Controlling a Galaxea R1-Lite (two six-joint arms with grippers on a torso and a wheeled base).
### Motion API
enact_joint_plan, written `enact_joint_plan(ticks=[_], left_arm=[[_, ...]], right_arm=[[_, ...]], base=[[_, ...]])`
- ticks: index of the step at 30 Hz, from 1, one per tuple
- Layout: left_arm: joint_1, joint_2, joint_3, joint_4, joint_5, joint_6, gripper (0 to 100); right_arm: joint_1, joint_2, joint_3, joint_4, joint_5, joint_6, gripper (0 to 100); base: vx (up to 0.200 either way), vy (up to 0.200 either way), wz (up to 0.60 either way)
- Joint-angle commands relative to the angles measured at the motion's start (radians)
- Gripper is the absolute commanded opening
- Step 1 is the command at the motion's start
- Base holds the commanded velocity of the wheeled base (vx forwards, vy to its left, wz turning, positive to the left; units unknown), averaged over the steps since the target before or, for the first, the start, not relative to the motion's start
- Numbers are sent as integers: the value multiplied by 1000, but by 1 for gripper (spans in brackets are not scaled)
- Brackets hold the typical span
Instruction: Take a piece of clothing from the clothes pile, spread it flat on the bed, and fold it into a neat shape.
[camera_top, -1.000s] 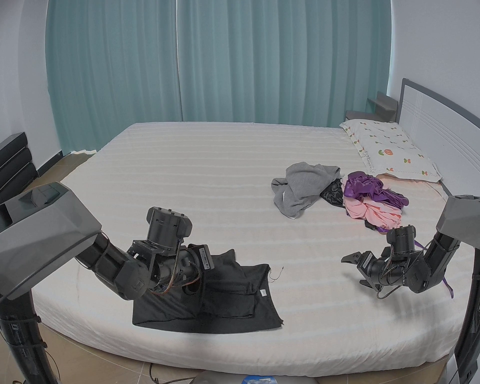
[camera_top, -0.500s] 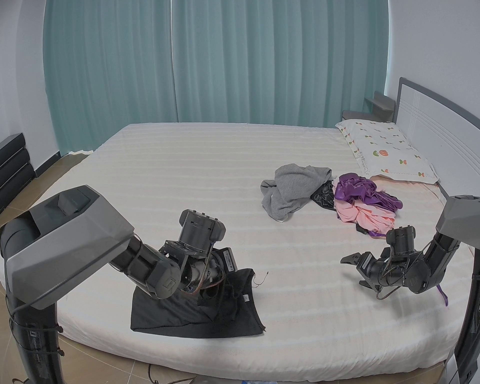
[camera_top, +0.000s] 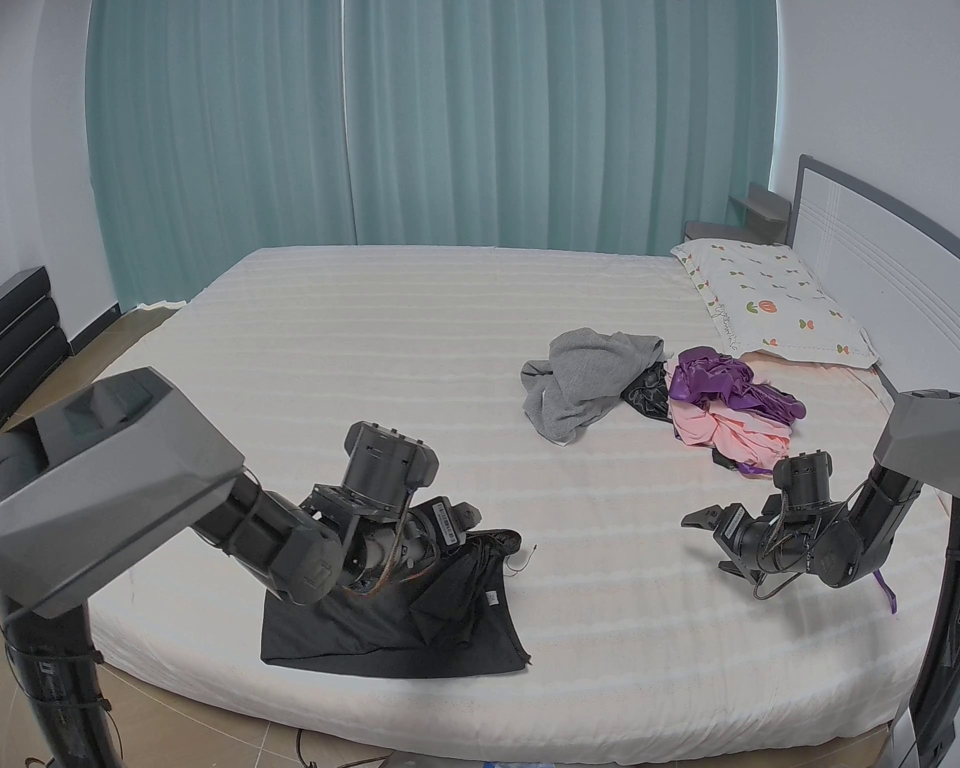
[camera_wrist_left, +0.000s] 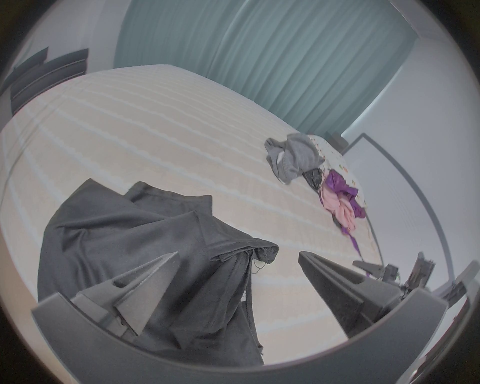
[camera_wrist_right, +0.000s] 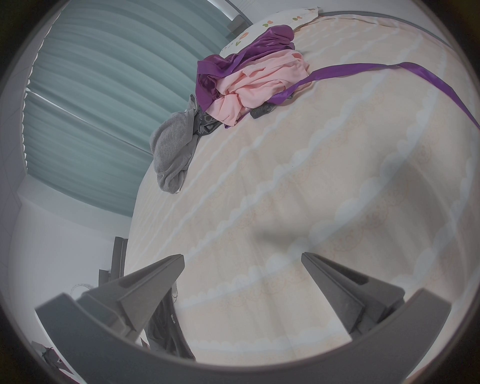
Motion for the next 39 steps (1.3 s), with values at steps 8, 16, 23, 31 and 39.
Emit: enact_joint_plan(ticks=[8,16,23,31,39], left_arm=[[131,-219,240,-20,-112,-138,100],[237,-235,346,-82,-281,-237,100],[274,-213,352,-80,-322,-238,100],[323,-169,346,-82,-348,-235,100],[379,-150,349,-83,-443,-226,100]], right_arm=[[10,-2,6,-1,0,-2,100],[10,3,8,-1,0,0,100],[11,1,17,-1,0,-5,100],[34,-5,37,-22,0,-5,100],[80,-11,106,-142,-1,-6,100]], base=[[0,0,0],[0,0,0],[0,0,0],[0,150,0],[0,200,0]])
